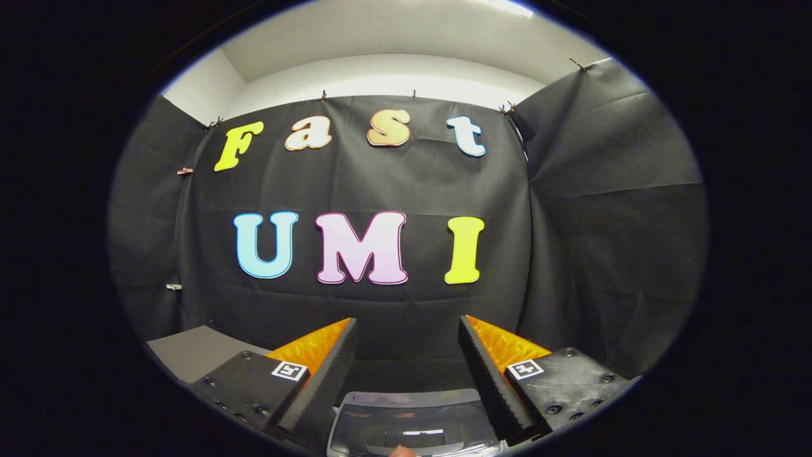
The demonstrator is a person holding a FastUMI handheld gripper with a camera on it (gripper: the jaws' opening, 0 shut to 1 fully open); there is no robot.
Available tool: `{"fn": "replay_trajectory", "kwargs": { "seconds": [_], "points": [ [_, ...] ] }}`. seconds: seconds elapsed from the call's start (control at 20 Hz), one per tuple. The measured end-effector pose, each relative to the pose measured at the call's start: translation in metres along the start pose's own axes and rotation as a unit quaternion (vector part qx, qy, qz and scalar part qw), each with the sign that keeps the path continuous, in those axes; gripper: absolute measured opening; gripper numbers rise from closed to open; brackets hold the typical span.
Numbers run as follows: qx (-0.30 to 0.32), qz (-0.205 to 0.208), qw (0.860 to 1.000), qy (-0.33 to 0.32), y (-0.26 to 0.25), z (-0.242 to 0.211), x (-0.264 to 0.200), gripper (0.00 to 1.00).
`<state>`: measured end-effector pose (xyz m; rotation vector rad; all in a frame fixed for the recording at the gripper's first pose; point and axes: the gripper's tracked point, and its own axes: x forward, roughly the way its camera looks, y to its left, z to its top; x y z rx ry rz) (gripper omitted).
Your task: Put the clothes into the washing machine and then close the washing machine lid.
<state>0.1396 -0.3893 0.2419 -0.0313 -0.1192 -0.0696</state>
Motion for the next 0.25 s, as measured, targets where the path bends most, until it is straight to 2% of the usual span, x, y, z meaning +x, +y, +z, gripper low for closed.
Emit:
{"fn": "replay_trajectory", "kwargs": {
  "seconds": [0.25],
  "points": [
    [0.0,-0.005,1.0,0.003,0.0032,-0.0029,0.0037,0.98]
  ]
}}
